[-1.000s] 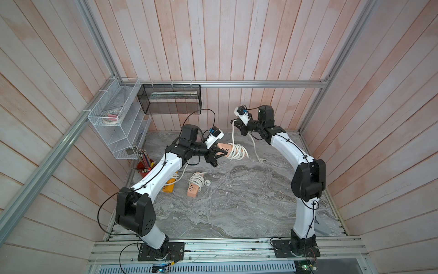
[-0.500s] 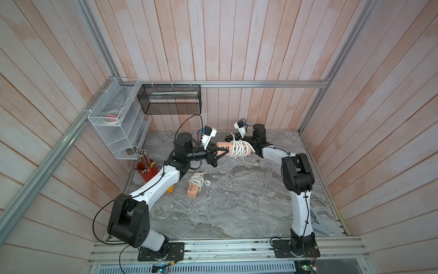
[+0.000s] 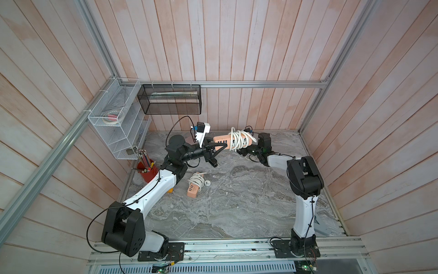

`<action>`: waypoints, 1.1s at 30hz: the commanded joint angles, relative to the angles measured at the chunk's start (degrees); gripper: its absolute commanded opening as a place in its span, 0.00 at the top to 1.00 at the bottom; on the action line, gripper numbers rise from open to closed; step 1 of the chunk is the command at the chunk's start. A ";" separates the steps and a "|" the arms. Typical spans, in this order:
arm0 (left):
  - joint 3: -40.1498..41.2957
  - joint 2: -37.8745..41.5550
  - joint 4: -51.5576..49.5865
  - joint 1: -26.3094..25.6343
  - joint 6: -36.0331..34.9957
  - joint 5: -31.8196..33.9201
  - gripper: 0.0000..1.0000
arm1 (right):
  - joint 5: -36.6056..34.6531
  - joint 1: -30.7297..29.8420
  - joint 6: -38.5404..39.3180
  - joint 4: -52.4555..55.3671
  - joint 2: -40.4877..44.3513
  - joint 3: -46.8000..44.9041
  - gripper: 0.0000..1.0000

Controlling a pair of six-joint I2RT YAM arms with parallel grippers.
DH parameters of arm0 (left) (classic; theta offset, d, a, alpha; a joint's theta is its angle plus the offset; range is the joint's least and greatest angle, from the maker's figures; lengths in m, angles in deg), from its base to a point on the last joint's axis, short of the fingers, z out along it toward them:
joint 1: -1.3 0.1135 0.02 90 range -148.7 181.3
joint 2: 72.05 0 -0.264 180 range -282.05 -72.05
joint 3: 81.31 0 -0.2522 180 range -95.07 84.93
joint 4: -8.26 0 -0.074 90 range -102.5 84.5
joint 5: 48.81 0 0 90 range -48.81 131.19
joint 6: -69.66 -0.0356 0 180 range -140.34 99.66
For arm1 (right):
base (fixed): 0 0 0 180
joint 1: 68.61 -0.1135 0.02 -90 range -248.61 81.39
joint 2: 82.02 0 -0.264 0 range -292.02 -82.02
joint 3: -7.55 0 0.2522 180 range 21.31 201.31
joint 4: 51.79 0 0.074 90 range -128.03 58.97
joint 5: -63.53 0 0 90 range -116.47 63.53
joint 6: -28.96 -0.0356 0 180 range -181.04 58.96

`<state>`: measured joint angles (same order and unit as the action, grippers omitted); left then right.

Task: Wrap the cord around the power strip
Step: Wrap the power cord around the power strip.

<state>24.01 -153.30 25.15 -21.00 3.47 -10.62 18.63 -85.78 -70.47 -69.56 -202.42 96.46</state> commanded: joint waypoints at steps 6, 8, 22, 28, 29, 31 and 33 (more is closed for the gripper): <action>0.70 2.17 2.63 1.55 0.37 13.51 1.00 | -5.25 -2.38 3.28 1.46 4.70 -5.96 0.95; 0.81 1.78 2.93 2.95 1.76 18.85 1.00 | -7.35 -4.11 4.44 1.70 7.78 -9.15 1.00; -8.79 -8.56 -21.57 3.42 -23.85 39.34 1.00 | -22.86 -18.65 30.09 28.07 27.06 -8.13 1.00; -12.18 -11.76 -39.61 0.52 -37.66 44.54 1.00 | -30.27 -18.79 39.76 32.62 34.74 -2.01 1.00; -13.19 -12.16 -43.14 0.05 -38.40 41.98 1.00 | -30.51 -18.37 40.92 33.62 34.88 -0.19 1.00; -15.01 -12.69 -49.31 -0.97 -39.53 36.14 1.00 | -30.99 -17.49 43.51 35.39 34.15 3.51 1.00; -16.71 -13.33 -55.23 -1.92 -40.36 27.21 1.00 | -32.03 -16.23 46.16 36.23 32.55 6.86 1.00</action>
<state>8.86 -164.41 -15.85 -23.17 -29.93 22.49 -12.06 -103.22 -31.26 -31.86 -171.03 96.73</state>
